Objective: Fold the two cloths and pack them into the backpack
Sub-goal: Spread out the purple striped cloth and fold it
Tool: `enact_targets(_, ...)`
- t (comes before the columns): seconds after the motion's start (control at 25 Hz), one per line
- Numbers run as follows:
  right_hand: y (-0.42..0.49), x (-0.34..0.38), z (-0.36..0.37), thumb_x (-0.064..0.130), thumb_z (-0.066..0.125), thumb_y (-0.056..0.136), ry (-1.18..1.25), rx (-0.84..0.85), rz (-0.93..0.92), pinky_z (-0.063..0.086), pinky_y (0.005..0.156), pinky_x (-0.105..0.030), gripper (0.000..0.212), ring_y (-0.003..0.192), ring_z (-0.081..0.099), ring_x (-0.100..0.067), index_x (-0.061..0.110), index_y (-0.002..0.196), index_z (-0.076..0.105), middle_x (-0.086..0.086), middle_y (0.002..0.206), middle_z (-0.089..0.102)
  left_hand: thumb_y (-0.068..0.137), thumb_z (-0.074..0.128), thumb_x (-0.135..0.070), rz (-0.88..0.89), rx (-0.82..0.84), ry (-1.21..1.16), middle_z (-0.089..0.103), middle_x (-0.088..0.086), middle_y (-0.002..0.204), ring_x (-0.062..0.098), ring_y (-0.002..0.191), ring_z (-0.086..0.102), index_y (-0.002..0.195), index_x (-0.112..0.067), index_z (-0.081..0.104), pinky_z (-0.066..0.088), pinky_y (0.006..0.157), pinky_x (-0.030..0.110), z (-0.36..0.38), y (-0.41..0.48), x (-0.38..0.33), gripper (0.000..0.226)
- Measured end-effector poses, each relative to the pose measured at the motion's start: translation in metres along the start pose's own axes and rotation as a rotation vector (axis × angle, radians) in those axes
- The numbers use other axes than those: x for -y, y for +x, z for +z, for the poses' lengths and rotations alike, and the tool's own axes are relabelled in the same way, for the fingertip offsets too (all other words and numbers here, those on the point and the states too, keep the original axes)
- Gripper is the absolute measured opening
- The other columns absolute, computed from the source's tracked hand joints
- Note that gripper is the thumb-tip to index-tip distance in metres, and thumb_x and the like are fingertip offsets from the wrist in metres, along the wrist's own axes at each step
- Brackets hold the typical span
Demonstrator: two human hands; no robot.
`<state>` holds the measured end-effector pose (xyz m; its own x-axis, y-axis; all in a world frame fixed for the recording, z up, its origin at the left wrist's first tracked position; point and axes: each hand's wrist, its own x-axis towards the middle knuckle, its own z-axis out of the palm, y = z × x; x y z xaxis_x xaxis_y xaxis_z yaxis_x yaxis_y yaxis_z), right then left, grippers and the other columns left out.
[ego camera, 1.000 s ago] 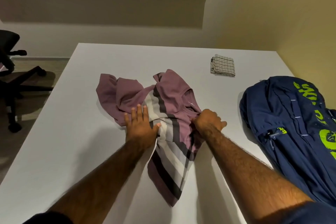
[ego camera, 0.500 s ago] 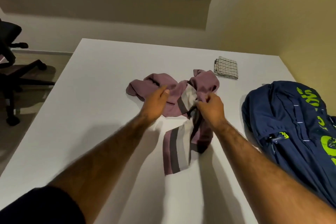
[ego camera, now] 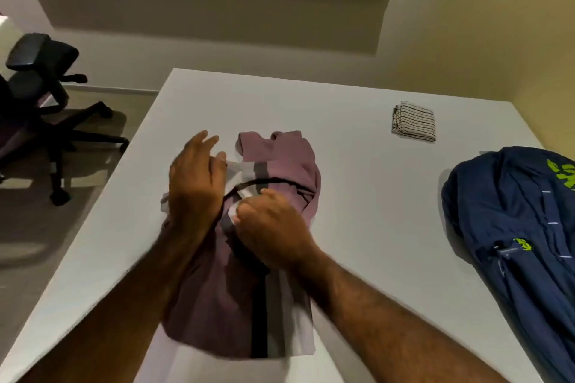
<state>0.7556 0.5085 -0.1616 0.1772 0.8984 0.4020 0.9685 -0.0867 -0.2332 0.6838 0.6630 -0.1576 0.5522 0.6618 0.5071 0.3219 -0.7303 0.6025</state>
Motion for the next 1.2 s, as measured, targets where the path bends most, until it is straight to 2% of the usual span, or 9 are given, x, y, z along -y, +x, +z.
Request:
enact_targets(0.12,-0.010,-0.073,0.003,0.013,0.049,0.093,-0.076,0.044,0.426,0.047,0.098,-0.047,0.016,0.085,0.060,-0.021,0.019,0.091,0.064,0.002,0.090,0.066,0.105,0.044,-0.029,0.189,0.205,0.173,0.050,0.014,0.152,0.032,0.140,0.047,0.140,-0.008,0.058,0.034,0.116,0.047,0.017,-0.058,0.010,0.043)
enact_targets(0.24,-0.015,-0.129,0.011,0.023,0.038,0.099,-0.041,0.280,0.536,0.030,0.115,-0.050,0.035,0.121,0.053,-0.026,0.024,0.132,0.050,-0.003,0.131,0.061,0.102,0.021,-0.062,0.017,0.552,0.372,0.023,0.007,0.168,0.029,0.155,0.017,0.158,-0.021,0.030,0.011,0.125,0.050,0.036,-0.092,0.040,0.070)
enact_targets(0.32,-0.023,-0.149,0.012,0.047,0.026,0.106,-0.012,0.505,0.504,0.024,0.119,-0.051,0.053,0.145,0.033,-0.027,0.028,0.155,0.025,-0.003,0.160,0.038,0.098,0.012,-0.072,-0.106,0.605,0.469,0.012,0.005,0.170,0.028,0.157,0.006,0.162,-0.023,0.016,0.005,0.125,0.053,0.042,-0.093,0.073,0.081)
enact_targets(0.4,-0.040,-0.157,0.017,0.066,0.013,0.102,-0.080,0.657,0.445,0.017,0.122,-0.054,0.070,0.155,0.013,-0.025,0.030,0.161,0.003,0.001,0.170,0.013,0.097,0.011,-0.074,-0.106,0.624,0.536,0.008,0.006,0.171,0.030,0.157,0.005,0.163,-0.022,0.011,0.004,0.124,0.054,0.045,-0.083,0.093,0.083)
enact_targets(0.6,-0.090,-0.151,0.021,0.071,-0.001,0.097,-0.279,0.684,0.565,0.000,0.122,-0.058,0.080,0.156,-0.013,-0.026,0.024,0.160,-0.016,0.002,0.168,-0.018,0.106,0.021,-0.054,-0.084,0.582,0.650,0.005,0.013,0.170,0.036,0.156,0.006,0.163,-0.016,0.010,0.007,0.122,0.064,0.047,-0.020,0.135,0.070)
enact_targets(0.76,-0.105,-0.148,0.016,0.063,0.006,0.102,-0.377,0.590,0.729,-0.005,0.120,-0.061,0.077,0.156,-0.012,-0.030,0.015,0.162,0.003,-0.004,0.170,-0.005,0.104,0.043,-0.034,-0.106,0.392,0.732,0.009,0.026,0.167,0.046,0.152,0.016,0.160,-0.001,0.013,0.017,0.121,0.064,0.050,-0.026,0.078,0.072)
enact_targets(0.88,-0.096,-0.144,0.009,0.040,0.032,0.105,-0.411,0.453,0.494,0.008,0.121,-0.065,0.059,0.156,0.010,-0.032,0.018,0.159,0.023,-0.007,0.169,0.018,0.099,0.039,-0.052,-0.018,0.447,0.628,0.011,0.019,0.169,0.038,0.155,0.012,0.161,-0.007,0.015,0.010,0.125,0.056,0.060,-0.096,0.018,0.080)
enact_targets(1.0,-0.099,-0.149,0.007,0.036,0.034,0.106,-0.353,0.560,0.213,0.016,0.123,-0.055,0.054,0.154,0.020,-0.026,0.025,0.158,0.029,-0.001,0.165,0.029,0.097,0.011,-0.071,-0.119,0.520,0.589,0.006,0.016,0.170,0.036,0.156,0.008,0.162,-0.009,0.008,0.009,0.125,0.057,0.055,-0.138,0.028,0.091)
enact_targets(1.2,-0.102,-0.128,-0.013,0.054,0.012,0.103,-0.408,0.581,0.469,0.006,0.124,-0.052,0.066,0.155,0.015,-0.030,0.023,0.159,0.029,-0.003,0.163,0.035,0.097,0.009,-0.074,0.008,0.660,0.612,0.011,0.014,0.170,0.034,0.156,0.011,0.163,-0.013,0.013,0.010,0.124,0.059,0.069,-0.114,0.052,0.090)
